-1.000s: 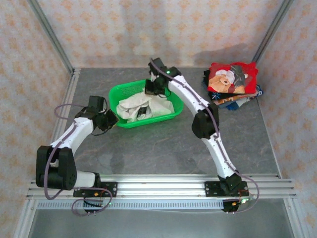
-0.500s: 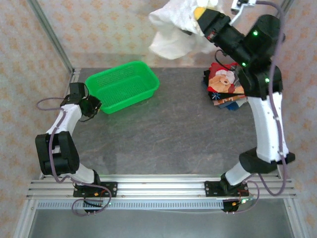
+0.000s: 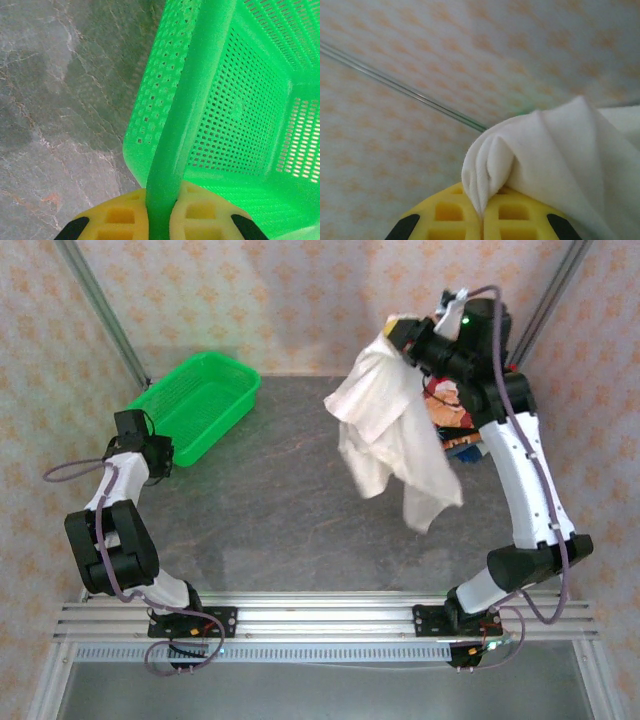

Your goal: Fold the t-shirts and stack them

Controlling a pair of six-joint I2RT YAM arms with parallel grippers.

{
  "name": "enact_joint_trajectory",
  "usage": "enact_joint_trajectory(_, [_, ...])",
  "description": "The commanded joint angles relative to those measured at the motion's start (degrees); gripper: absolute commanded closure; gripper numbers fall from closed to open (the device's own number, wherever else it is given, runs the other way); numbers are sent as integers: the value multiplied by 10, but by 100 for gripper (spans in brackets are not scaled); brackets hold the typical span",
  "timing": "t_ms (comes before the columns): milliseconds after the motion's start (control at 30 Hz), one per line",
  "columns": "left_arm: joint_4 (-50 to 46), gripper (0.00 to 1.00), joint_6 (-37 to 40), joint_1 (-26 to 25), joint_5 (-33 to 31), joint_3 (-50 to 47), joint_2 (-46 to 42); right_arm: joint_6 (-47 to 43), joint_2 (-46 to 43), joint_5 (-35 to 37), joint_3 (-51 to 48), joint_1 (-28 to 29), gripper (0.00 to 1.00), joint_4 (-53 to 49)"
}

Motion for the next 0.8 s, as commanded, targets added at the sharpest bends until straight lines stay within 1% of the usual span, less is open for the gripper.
enact_joint_trajectory(0, [13, 100, -53, 2, -68, -12, -13, -12, -31, -9, -71, -1, 100, 13])
enact_joint_trajectory(200, [8, 100, -105, 4, -119, -36, -20, -7, -34, -12, -194, 2, 100, 30])
enact_joint_trajectory(300, [5, 100, -124, 4, -140, -33, -22, -12, -24, -12, -223, 9, 100, 28])
enact_joint_trajectory(367, [0, 100, -133, 3, -158, -25, -21, -28, -6, -6, -224, 19, 100, 6])
enact_joint_trajectory(433, [1, 100, -129, 1, -162, -8, -9, -41, 18, -11, -220, 30, 100, -12])
enact_joint_trajectory(500, [-8, 100, -117, -1, -161, 14, 11, -52, 42, -8, -213, 41, 97, -22])
enact_joint_trajectory(533, [-2, 100, -109, -3, -157, 19, 21, -57, 55, -5, -208, 46, 93, -22])
enact_joint_trajectory(567, [10, 100, -105, -5, -146, 22, 32, -60, 68, -3, -201, 50, 89, -21])
enact_joint_trajectory(600, [21, 100, -101, -5, -133, 25, 43, -64, 81, -4, -193, 53, 82, -21])
enact_joint_trajectory(633, [30, 92, -97, -6, -116, 27, 54, -70, 98, -7, -181, 56, 69, -21])
enact_joint_trajectory(667, [44, 85, -94, -8, -101, 28, 63, -77, 115, -12, -164, 58, 60, -27])
enact_joint_trajectory(700, [57, 76, -89, -11, -88, 27, 66, -84, 130, -16, -145, 59, 53, -38])
enact_joint_trajectory(767, [79, 50, -74, -23, -70, 30, 66, -107, 154, -30, -97, 65, 38, -65])
